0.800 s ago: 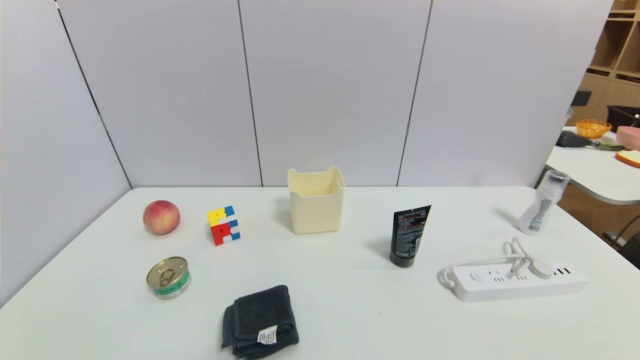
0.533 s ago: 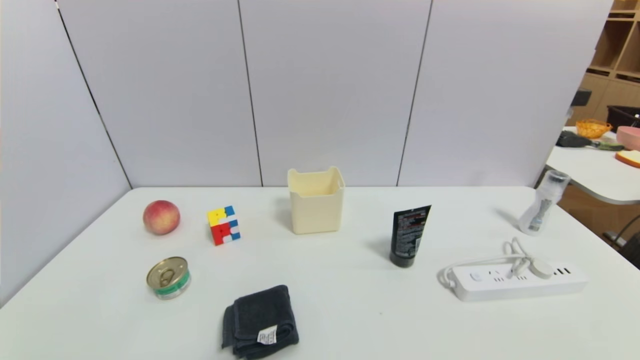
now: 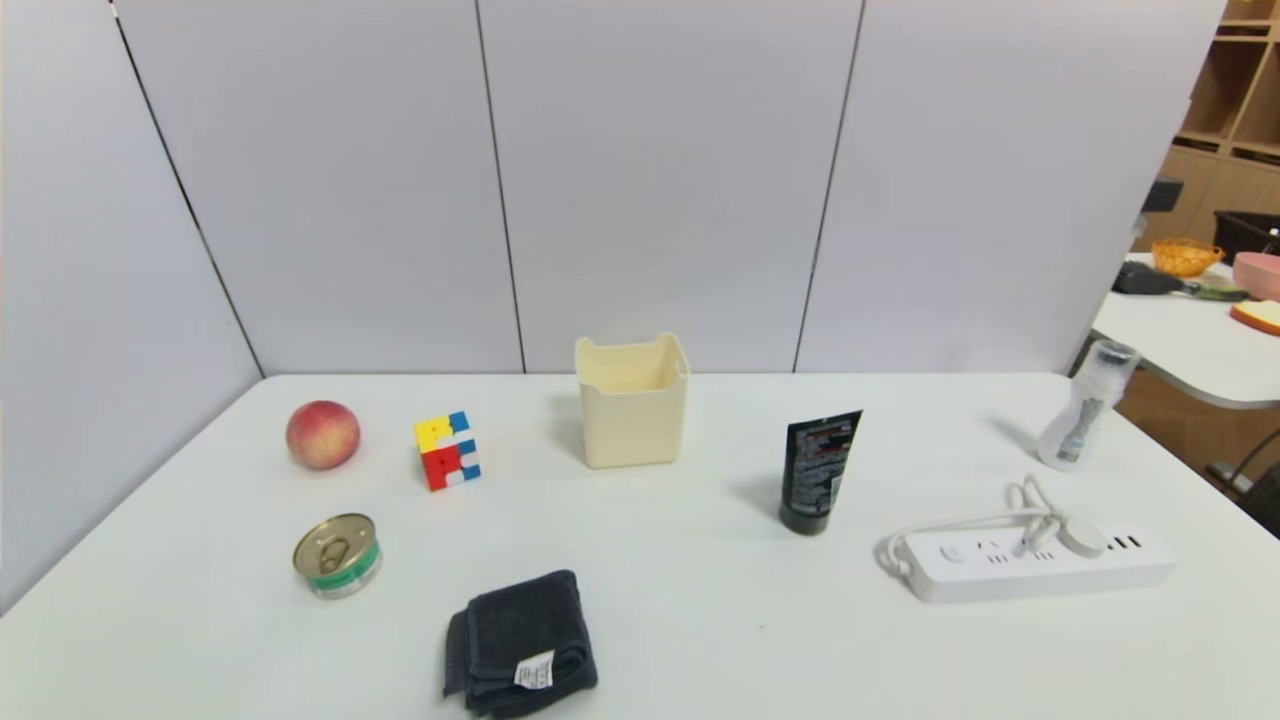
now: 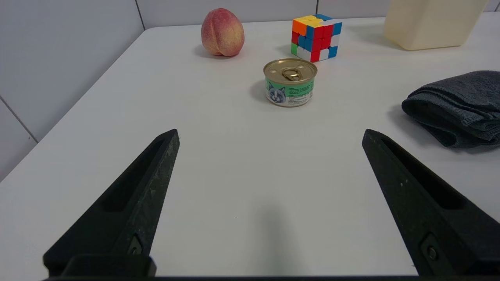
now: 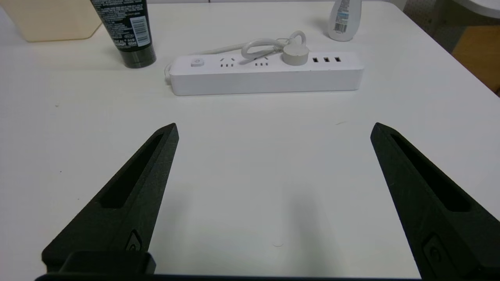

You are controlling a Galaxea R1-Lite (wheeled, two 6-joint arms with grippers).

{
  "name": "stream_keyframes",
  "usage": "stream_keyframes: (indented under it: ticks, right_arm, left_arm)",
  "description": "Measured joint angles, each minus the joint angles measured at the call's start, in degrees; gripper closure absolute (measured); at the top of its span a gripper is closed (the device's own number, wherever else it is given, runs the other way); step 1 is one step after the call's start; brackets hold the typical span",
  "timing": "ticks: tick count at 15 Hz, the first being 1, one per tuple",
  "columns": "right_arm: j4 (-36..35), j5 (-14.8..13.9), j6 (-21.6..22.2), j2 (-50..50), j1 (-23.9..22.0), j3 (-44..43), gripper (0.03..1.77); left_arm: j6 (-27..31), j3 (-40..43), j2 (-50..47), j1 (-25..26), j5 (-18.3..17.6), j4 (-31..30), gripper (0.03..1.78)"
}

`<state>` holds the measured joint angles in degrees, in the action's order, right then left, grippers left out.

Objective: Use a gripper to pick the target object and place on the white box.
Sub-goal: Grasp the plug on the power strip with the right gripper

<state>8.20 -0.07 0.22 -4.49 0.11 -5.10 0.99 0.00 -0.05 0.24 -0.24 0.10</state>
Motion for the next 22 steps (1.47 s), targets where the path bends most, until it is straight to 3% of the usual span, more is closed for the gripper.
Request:
stream_keyframes:
  ticks: [5,9,12,14,19,22]
  right_arm:
    - [10.3,0.1,0.5,-14.9,0.0,-16.6,0.1]
    - [11.9,0.8,0.0,-33.2,0.0,-30.1,0.1]
    - [12.3,3.2,-2.3,-48.0,0.3,-41.3,0.1]
    - [12.5,5.7,-6.1,-56.8,0.5,-47.8,0.1]
    - [12.6,16.6,-21.5,-73.2,0.2,-56.4,0.1]
    - [12.7,19.8,-28.8,-79.8,-0.1,-59.8,0.1]
  left_arm:
    - [0.0,0.0,0.0,0.0,0.0,0.0,0.12]
    - [0.0,0.0,0.0,0.0,0.0,0.0,0.12]
    - [0.0,0.0,0.0,0.0,0.0,0.0,0.12]
    - [0.0,0.0,0.0,0.0,0.0,0.0,0.12]
    - [0.0,0.0,0.0,0.0,0.0,0.0,0.12]
    - [0.0,0.0,0.0,0.0,0.0,0.0,0.12]
